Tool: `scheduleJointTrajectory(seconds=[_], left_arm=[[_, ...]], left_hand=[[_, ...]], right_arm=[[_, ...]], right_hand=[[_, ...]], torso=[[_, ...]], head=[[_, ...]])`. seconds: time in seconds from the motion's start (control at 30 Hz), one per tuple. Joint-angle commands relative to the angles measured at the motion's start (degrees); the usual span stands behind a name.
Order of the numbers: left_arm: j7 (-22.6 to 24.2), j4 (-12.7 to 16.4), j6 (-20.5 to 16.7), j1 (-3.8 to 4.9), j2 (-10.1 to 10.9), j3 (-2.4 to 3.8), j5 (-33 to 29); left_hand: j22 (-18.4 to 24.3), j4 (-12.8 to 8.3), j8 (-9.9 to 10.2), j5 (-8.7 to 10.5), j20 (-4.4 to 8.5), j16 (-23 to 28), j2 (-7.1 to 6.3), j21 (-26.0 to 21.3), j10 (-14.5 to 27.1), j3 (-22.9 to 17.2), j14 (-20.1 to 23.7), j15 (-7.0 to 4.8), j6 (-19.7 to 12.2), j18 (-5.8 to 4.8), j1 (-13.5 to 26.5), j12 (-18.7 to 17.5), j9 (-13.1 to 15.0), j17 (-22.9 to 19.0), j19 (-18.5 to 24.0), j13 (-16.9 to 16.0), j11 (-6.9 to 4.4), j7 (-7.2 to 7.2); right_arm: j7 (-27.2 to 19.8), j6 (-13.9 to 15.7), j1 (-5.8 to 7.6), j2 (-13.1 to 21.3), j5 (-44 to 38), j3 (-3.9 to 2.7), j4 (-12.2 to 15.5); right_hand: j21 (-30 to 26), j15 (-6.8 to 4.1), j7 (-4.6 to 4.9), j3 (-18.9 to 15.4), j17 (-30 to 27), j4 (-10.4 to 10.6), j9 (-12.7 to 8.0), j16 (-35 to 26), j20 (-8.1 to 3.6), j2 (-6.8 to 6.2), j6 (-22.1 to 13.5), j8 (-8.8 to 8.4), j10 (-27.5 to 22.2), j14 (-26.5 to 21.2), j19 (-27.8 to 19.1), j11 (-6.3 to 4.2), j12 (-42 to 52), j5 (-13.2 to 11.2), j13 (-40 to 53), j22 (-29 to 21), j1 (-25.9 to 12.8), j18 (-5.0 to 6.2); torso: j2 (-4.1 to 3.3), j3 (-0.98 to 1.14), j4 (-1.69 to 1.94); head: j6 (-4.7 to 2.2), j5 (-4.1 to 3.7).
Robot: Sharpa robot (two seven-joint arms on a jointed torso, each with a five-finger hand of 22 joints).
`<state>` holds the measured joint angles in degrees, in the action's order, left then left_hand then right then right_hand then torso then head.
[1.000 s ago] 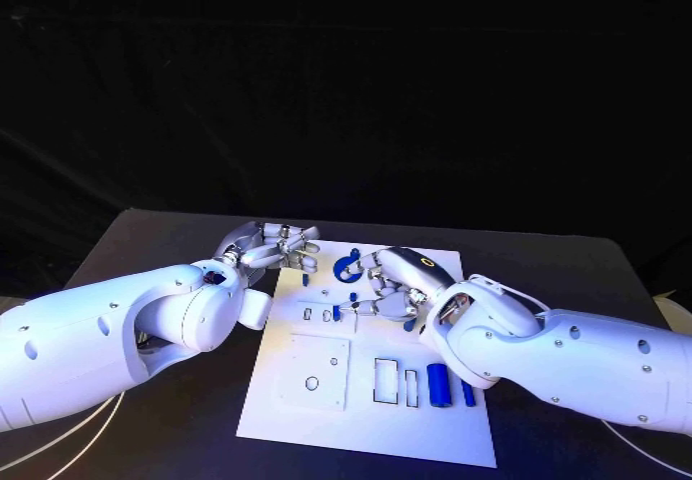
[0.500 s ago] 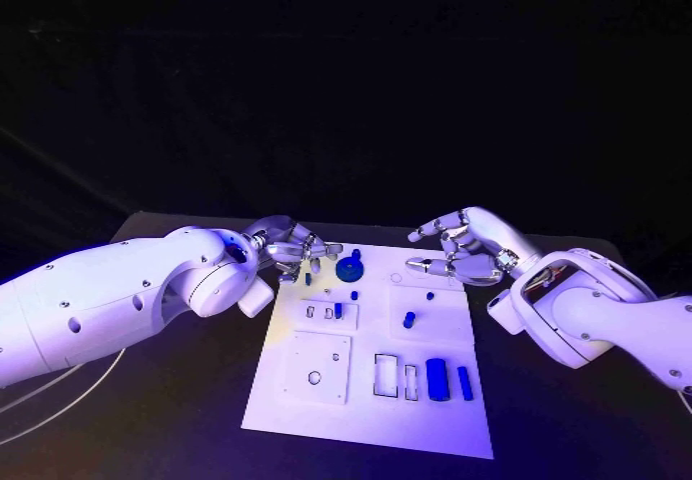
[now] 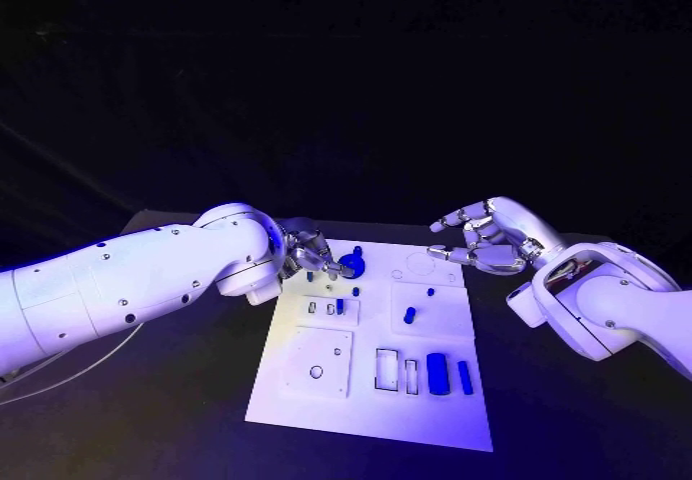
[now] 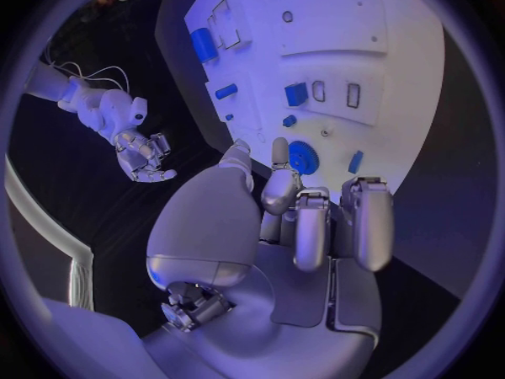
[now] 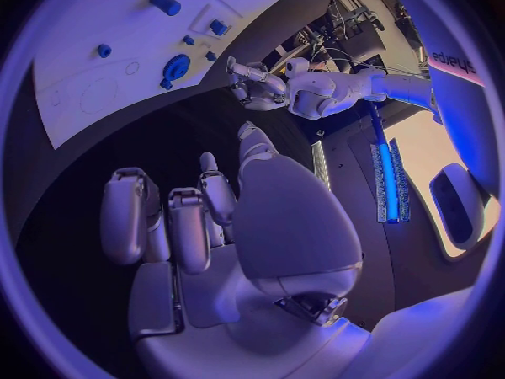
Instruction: Assemble the parts on the task board
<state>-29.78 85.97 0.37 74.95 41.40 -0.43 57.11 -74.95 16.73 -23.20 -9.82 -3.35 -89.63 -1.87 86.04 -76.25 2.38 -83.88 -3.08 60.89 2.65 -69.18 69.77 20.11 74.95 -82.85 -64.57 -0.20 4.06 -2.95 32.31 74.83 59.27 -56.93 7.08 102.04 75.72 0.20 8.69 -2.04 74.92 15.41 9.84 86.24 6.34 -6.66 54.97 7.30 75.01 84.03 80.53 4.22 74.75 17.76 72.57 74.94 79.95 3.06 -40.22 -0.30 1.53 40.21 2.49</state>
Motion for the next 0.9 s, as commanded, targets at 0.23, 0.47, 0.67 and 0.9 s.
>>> scheduleJointTrajectory(seconds=[0.23, 0.47, 0.67, 0.9], left_arm=[[-9.6, -2.9, 5.5, 0.26, -3.0, -0.76, 6.0], [-10.4, -4.0, 6.8, 0.26, -4.7, -1.45, 5.9], [-10.6, -4.8, 7.7, 0.24, -5.7, -2.03, 5.4], [-10.8, -5.3, 8.1, 0.22, -6.7, -2.35, 4.9]], left_hand=[[-6.3, 0.0, -1.7, 0.29, 0.18, -0.4, 0.27, 0.7, -1.0, 1.4, -6.1, -0.67, -0.6, -0.74, 1.0, 1.4, 2.6, 15.1, -1.0, -1.8, -0.39, -0.72], [-6.9, 0.0, -2.1, 0.30, 0.21, -0.4, 0.33, 0.9, -1.2, 1.7, -6.1, -0.71, -0.9, -0.85, 1.1, 1.8, 3.4, 15.1, -1.4, -2.3, -0.44, -0.77], [-7.1, 0.0, -2.3, 0.30, 0.21, -0.4, 0.33, 1.0, -1.2, 1.8, -6.1, -0.72, -1.0, -0.89, 1.1, 1.9, 3.6, 15.1, -1.6, -2.5, -0.45, -0.78], [-7.4, 0.0, -2.6, 0.28, 0.23, -0.4, 0.51, 1.1, -1.3, 2.0, -6.1, -0.74, -1.3, -0.95, 1.1, 2.1, 4.2, 15.1, -1.7, -2.8, -0.47, -0.80]], right_arm=[[1.2, -0.8, 0.03, 0.2, 0.7, -0.01, -0.3], [1.3, -0.9, 0.04, 0.0, 0.7, -0.01, -0.5], [1.5, -0.9, 0.05, -0.3, 0.7, -0.01, -0.8], [1.6, -0.9, 0.04, -0.7, 0.7, -0.01, -1.1]], right_hand=[[-0.4, -0.50, -0.22, -0.8, 6.8, 0.2, 0.0, -0.4, -0.35, -0.09, 0.6, 0.66, 0.1, 3.9, 0.0, -0.40, 0.1, 0.8, -0.2, 5.2, 0.2, 0.69], [-0.5, -0.54, -0.26, -1.1, 6.8, 0.5, 0.0, -0.5, -0.41, -0.09, 0.6, 0.79, 0.1, 3.9, 0.0, -0.45, 0.1, 1.0, -0.2, 5.2, -0.2, 0.70], [-0.5, -0.56, -0.27, -1.2, 6.8, 0.5, 0.0, -0.5, -0.43, -0.07, 0.6, 0.83, 0.1, 3.9, 0.0, -0.46, 0.1, 1.1, -0.2, 5.1, -0.3, 0.70], [-0.6, -0.57, -0.29, -1.3, 6.8, 0.6, 0.0, -0.5, -0.45, -0.01, 0.6, 0.88, 0.1, 3.9, 0.0, -0.47, 0.0, 1.2, -0.3, 5.1, -0.4, 0.72]], torso=[[-0.12, -0.08, -0.06], [-0.30, -0.14, -0.06], [-0.48, -0.12, -0.11], [-0.42, -0.14, -0.07]], head=[[0.74, 0.16], [1.05, 0.01], [1.23, 0.06], [1.69, 0.04]])
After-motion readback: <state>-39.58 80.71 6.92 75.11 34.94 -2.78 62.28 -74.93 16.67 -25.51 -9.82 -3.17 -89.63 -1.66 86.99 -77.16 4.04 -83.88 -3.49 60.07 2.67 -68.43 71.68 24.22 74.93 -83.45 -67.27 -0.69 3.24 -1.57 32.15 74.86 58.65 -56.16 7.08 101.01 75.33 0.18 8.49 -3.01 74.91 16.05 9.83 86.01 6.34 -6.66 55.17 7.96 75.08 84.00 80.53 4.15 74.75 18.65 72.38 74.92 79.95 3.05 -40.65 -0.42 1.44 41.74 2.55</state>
